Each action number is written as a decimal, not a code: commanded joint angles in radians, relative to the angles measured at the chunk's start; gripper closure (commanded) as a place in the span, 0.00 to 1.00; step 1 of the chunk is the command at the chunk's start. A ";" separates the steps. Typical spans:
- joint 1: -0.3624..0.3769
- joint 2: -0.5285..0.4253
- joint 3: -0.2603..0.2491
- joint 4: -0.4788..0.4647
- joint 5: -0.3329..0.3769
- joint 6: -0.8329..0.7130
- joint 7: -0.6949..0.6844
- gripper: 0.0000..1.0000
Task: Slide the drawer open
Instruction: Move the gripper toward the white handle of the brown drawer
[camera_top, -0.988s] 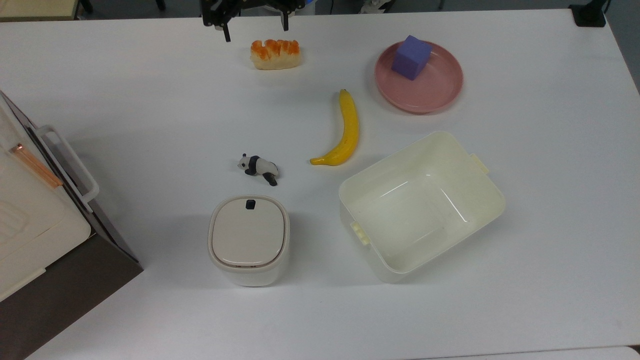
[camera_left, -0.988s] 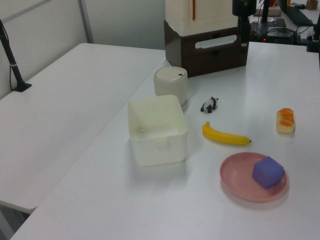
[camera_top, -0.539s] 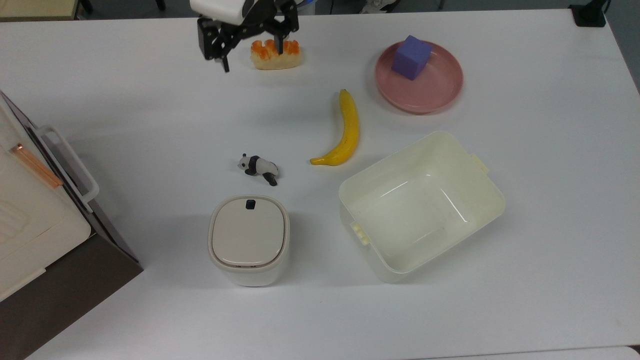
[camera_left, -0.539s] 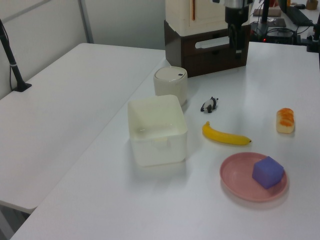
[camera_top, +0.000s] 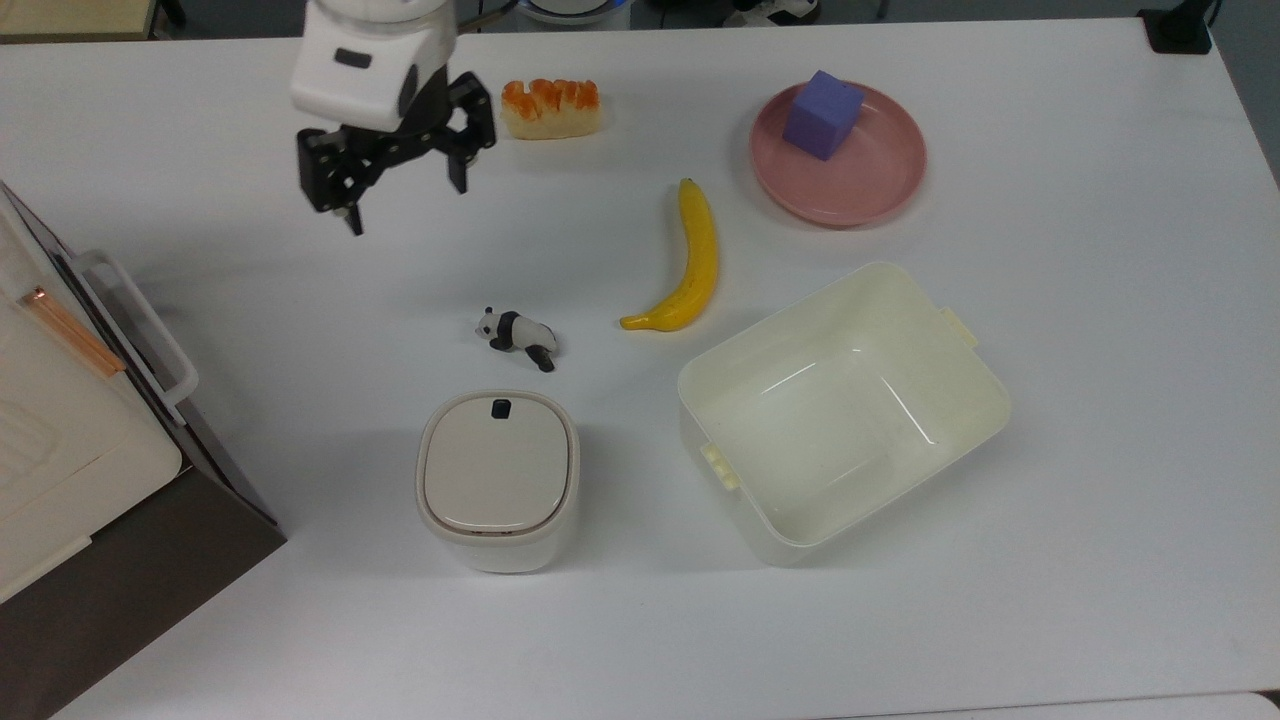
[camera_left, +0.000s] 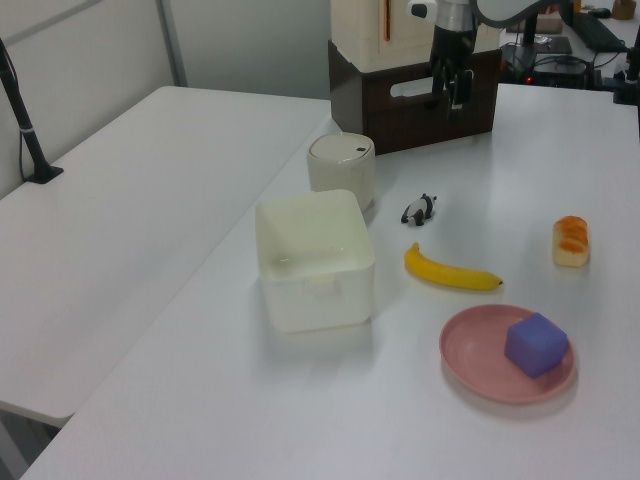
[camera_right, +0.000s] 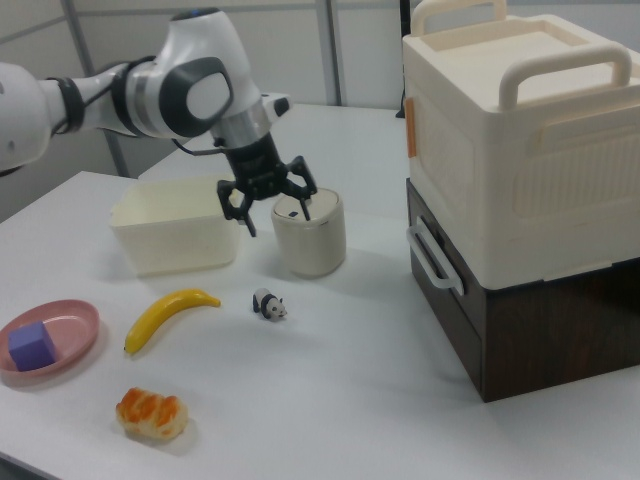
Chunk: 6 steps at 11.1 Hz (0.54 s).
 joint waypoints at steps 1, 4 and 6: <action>-0.039 0.041 -0.002 -0.001 -0.082 0.073 -0.099 0.00; -0.068 0.120 -0.004 0.005 -0.113 0.204 -0.102 0.00; -0.088 0.152 -0.013 0.007 -0.161 0.286 -0.097 0.00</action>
